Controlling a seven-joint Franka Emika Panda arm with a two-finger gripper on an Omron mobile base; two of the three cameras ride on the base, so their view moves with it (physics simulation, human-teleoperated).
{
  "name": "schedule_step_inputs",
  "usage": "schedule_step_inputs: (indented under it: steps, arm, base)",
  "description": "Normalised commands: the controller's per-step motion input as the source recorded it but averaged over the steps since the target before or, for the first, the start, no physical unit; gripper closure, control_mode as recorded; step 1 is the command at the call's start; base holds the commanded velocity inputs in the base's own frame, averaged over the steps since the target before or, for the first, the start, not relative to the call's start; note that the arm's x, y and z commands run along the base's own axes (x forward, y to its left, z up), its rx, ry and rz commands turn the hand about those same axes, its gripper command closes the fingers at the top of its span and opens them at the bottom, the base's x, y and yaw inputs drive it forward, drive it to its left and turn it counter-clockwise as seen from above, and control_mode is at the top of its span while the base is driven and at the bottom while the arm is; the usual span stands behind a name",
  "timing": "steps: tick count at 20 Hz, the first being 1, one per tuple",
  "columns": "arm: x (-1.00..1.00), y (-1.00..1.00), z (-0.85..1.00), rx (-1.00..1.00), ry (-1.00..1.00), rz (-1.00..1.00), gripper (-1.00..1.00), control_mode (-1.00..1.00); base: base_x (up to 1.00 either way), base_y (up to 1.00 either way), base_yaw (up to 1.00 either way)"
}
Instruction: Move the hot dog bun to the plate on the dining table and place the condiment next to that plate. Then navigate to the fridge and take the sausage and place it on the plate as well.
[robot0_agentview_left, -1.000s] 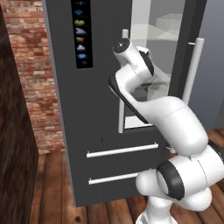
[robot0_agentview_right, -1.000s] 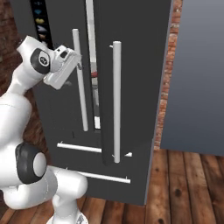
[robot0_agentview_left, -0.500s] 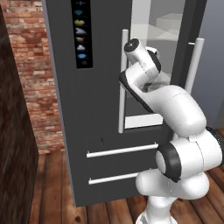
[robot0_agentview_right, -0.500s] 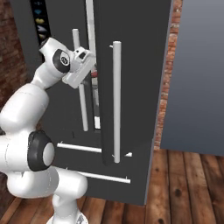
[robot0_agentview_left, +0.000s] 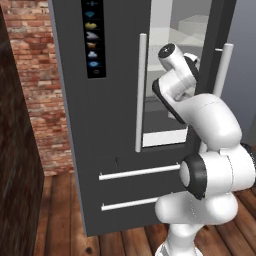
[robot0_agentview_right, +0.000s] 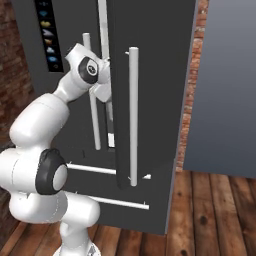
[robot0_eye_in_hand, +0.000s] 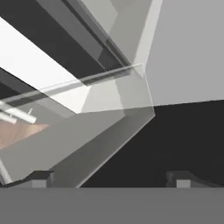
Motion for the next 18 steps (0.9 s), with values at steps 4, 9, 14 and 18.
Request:
schedule_step_inputs:
  steps: [4, 9, 14, 18]
  arm:
    - [-0.3, -0.72, -0.02, 0.0, -0.12, -0.16, -1.0, -1.0]
    - [-0.4, -0.72, -0.02, 0.0, -0.15, -0.16, -1.0, -1.0]
    - [-0.35, -0.77, 0.01, 0.0, -0.17, -0.14, -1.0, -1.0]
    - [0.01, -0.78, 0.16, 0.0, -0.08, -0.11, -1.0, -1.0]
  base:
    - [0.0, 0.0, 0.0]
    - [0.0, 0.0, 0.0]
    - [0.0, 0.0, 0.0]
    - [0.0, 0.0, 0.0]
